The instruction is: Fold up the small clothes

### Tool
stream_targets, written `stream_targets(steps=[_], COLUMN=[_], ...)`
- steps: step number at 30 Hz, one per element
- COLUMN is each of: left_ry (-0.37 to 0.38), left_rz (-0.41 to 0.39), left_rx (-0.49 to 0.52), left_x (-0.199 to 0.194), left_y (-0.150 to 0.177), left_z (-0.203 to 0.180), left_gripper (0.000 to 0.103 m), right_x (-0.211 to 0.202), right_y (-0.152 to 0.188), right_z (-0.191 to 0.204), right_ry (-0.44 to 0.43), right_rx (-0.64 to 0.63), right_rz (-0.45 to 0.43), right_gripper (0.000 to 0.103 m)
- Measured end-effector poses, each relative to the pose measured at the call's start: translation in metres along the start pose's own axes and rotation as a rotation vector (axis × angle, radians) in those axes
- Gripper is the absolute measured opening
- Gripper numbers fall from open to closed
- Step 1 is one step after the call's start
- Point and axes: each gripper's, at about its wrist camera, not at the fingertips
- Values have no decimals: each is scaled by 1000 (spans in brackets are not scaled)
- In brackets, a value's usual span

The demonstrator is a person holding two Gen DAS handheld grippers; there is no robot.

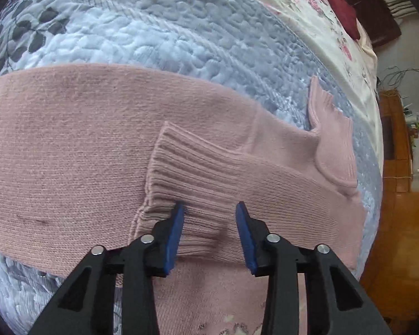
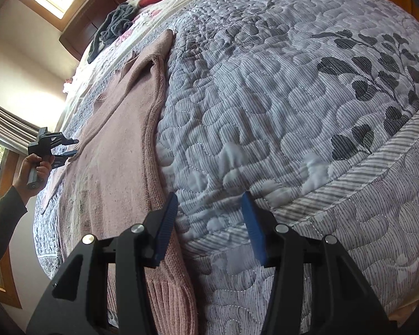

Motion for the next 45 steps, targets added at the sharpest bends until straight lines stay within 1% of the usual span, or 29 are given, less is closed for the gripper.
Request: stream_targets(steps=[1, 3, 5, 7, 8, 10, 13, 15, 17, 18, 19, 21, 23, 24, 27, 29, 32, 33, 34, 35, 36, 37, 39, 40, 42, 45], left_ry=[30, 43, 62, 83, 84, 79, 103, 94, 73, 46, 37, 72, 115, 125, 157, 166, 154, 139, 126, 115, 110, 106, 143, 166, 198, 270], left_rz=[-3, -38, -99, -175, -210, -273, -379, -464, -531, -552, -563, -567, -563, -558, -556, -569, -574, -574, -562, -544, -540, -546, -579, -597, -630, -665], left_rx=[-17, -14, -11, -47, -77, -161, -299, -393, -482, -510, -530, -579, -618, -631, -655, -646, -618, -606, -596, -598, -604, -604, -590, -561, -481, -361], left_x=[-4, -24, -54, -90, -108, -143, -197, -228, -252, -260, -265, -266, -258, -253, -240, -237, -236, -236, -236, -234, -233, -234, -244, -250, -266, -289], left_y=[-2, -1, 2, 4, 5, 9, 18, 26, 35, 36, 36, 36, 32, 28, 15, 6, -7, -10, -14, -16, -18, -17, -15, -15, -15, -17], left_z=[5, 13, 30, 63, 85, 135, 215, 267, 314, 333, 347, 377, 396, 403, 416, 418, 415, 414, 414, 415, 415, 415, 405, 394, 363, 307], left_gripper=[30, 37, 55, 63, 65, 67, 67, 68, 68, 68, 69, 69, 69, 69, 69, 69, 68, 67, 50, 25, 19, 10, 8, 8, 7, 7], right_x=[1, -3, -10, -16, -18, -20, -17, -14, -10, -9, -8, -4, 0, 1, 1, 0, -2, -2, -1, -1, 0, 0, 0, -1, -4, -6], right_y=[0, -2, -2, -1, 1, 4, 10, 12, 14, 14, 15, 16, 18, 19, 23, 26, 27, 28, 28, 30, 30, 30, 30, 30, 27, 21], right_z=[3, 9, 20, 36, 45, 66, 93, 108, 123, 130, 135, 147, 158, 164, 177, 181, 184, 186, 187, 189, 190, 192, 196, 199, 203, 207], right_ry=[7, 10, -3, -9, -9, -10, -1, -9, -23, -24, -25, -27, -20, -15, -1, 7, 17, 18, 20, 22, 22, 21, 14, 11, -3, -29], right_rx=[-6, -12, -12, -38, -59, -105, -171, -189, -195, -203, -211, -217, -234, -246, -275, -280, -278, -277, -278, -281, -283, -286, -290, -293, -290, -276], right_rz=[9, 17, 13, 9, 7, 9, 26, 30, 40, 41, 41, 50, 60, 64, 68, 68, 68, 69, 70, 71, 73, 74, 72, 67, 58, 52], right_gripper=[49, 49, 49, 50, 50, 50, 50, 51, 51, 51, 51, 51, 51, 51, 51, 52, 52, 52, 52, 52, 52, 52, 52, 52, 52, 52])
Point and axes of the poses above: each gripper's, at about its wrist camera, not at the fingertips, and x roughly the way its jaws point, z to its left, y to its underside, and after that the axes turned 1 degree about -y, right-handed
